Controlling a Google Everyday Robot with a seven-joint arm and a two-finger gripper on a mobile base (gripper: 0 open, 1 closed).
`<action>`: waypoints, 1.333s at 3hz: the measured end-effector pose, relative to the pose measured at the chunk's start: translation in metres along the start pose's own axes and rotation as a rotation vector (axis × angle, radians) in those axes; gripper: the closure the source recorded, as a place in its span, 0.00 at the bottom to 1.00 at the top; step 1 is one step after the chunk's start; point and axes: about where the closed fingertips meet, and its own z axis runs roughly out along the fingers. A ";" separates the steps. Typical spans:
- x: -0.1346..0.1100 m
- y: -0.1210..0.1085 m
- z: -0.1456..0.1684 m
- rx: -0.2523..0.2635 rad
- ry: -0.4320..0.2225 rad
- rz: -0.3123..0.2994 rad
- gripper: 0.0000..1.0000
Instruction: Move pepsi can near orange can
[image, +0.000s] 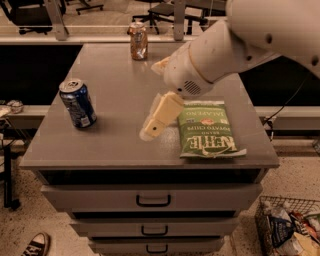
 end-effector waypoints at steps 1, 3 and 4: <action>-0.030 -0.010 0.044 0.009 -0.080 -0.006 0.00; -0.059 -0.024 0.121 -0.011 -0.253 0.048 0.00; -0.077 -0.025 0.143 -0.057 -0.349 0.088 0.00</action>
Offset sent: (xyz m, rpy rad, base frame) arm 0.0624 0.1408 -0.0526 0.2730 -0.0106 0.0313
